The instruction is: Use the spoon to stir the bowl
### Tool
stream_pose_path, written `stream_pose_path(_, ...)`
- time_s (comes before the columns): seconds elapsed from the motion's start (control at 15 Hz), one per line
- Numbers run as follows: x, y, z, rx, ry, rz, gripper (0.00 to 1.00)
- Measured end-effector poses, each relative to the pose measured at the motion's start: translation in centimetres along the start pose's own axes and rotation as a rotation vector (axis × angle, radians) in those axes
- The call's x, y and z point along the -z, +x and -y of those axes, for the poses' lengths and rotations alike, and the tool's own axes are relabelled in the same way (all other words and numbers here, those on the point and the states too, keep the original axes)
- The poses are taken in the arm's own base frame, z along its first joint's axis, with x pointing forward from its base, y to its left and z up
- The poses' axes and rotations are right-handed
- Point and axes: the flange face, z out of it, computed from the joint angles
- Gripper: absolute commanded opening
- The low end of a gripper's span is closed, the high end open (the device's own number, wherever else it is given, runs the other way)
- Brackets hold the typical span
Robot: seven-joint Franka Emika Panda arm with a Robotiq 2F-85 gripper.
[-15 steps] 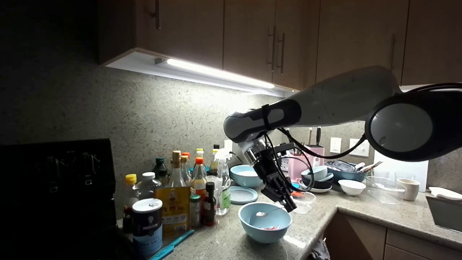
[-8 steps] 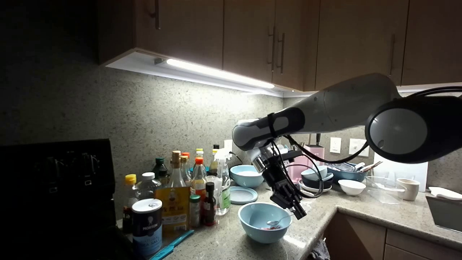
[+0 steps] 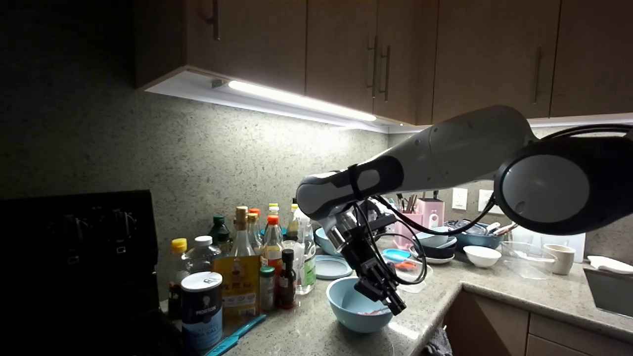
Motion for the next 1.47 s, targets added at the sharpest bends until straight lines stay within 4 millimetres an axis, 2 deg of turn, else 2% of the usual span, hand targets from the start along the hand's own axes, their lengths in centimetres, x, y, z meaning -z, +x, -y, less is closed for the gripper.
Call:
stream_pose_path(0.2, 1.1, -0.2, 2.9, 0.01, -0.078, -0.026, 0.04)
stream_pose_path(0.4, 3.0, -0.7, 3.8, 0.0, -0.126, -0.083, 0.04)
stream_pose_path(0.6, 5.3, -1.7, 1.9, -0.038, -0.123, -0.155, 0.04)
stream_pose_path(0.87, 6.7, -2.9, -3.1, -0.105, -0.085, -0.201, 0.04)
stream_pose_path(1.07, 5.9, -3.0, -6.4, -0.13, -0.03, -0.19, 0.04)
stream_pose_path(1.2, 5.1, -2.8, -7.5, -0.127, 0.014, -0.17, 0.04)
stream_pose_path(1.47, 3.1, -2.2, -7.0, -0.106, 0.074, -0.093, 0.04)
